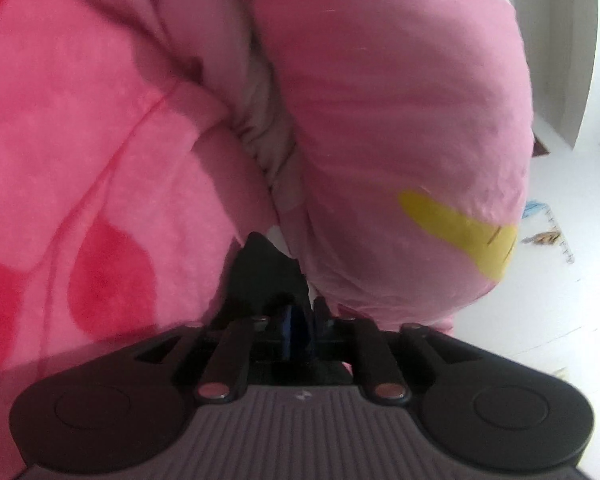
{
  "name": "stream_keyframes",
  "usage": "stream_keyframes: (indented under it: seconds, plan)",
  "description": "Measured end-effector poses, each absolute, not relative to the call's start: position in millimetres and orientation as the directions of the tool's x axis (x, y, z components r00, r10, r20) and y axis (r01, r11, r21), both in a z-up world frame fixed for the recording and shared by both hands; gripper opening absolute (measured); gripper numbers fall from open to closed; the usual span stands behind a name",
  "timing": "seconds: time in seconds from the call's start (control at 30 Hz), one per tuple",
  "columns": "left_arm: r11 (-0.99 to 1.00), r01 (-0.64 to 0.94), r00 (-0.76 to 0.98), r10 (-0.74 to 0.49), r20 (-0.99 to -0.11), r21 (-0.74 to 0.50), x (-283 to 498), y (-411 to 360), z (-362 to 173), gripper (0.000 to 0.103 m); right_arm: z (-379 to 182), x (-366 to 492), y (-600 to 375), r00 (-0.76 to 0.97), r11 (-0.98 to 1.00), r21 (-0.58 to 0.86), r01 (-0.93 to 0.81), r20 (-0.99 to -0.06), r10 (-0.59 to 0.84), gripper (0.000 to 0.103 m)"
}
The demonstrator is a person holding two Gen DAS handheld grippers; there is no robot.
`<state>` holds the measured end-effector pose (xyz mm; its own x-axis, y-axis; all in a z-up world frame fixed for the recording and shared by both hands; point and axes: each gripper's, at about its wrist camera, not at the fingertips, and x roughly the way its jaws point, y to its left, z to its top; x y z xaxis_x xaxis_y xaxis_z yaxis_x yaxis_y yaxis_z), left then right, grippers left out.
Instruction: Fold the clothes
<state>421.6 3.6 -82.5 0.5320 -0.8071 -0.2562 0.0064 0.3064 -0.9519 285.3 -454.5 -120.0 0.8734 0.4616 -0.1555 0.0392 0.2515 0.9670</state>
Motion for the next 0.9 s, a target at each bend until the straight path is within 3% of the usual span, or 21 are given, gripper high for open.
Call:
stream_keyframes:
  seconds: [0.03,0.1,0.23,0.43,0.6,0.67,0.77,0.9]
  plan:
    - [0.291,-0.001,0.525,-0.814,-0.248,-0.957,424.0,4.1,-86.6,0.018,-121.9,286.2,-456.5,0.867,0.227,0.973,0.030,-0.138,0.478,0.036]
    - [0.261,-0.010,0.514,-0.827,-0.229,-0.965,428.2,6.1,-91.9,0.021,-127.2,289.0,-461.7,0.851,0.147,0.989,0.002,-0.079,0.520,0.047]
    - [0.209,-0.020,0.525,-0.830,-0.188,-0.978,433.3,13.8,-95.9,0.027,-139.9,296.3,-469.7,0.829,-0.037,0.998,-0.049,0.061,0.556,0.057]
    - [0.157,-0.057,0.607,-0.778,-0.160,-0.986,436.9,37.7,-105.8,0.030,-154.7,309.2,-481.0,0.863,-0.179,0.979,-0.102,0.177,0.473,0.060]
    - [0.215,-0.016,0.634,-0.753,-0.176,-0.977,426.5,48.2,-96.4,0.032,-147.6,289.6,-487.9,0.888,-0.106,0.979,-0.174,0.203,0.413,0.061]
    - [0.303,0.081,0.612,-0.767,-0.193,-0.949,417.5,41.8,-76.1,0.034,-125.6,288.7,-477.6,0.855,0.033,0.982,-0.185,0.144,0.499,0.059]
    - [0.417,0.256,0.549,-0.805,-0.224,-0.872,407.7,17.9,-44.9,0.036,-88.9,298.4,-440.2,0.800,0.331,0.924,-0.194,-0.046,0.598,0.053]
    - [0.519,0.370,0.475,-0.819,-0.323,-0.771,409.0,-26.1,-29.9,0.038,-75.9,332.9,-391.9,0.733,0.539,0.823,-0.178,-0.254,0.631,0.030]
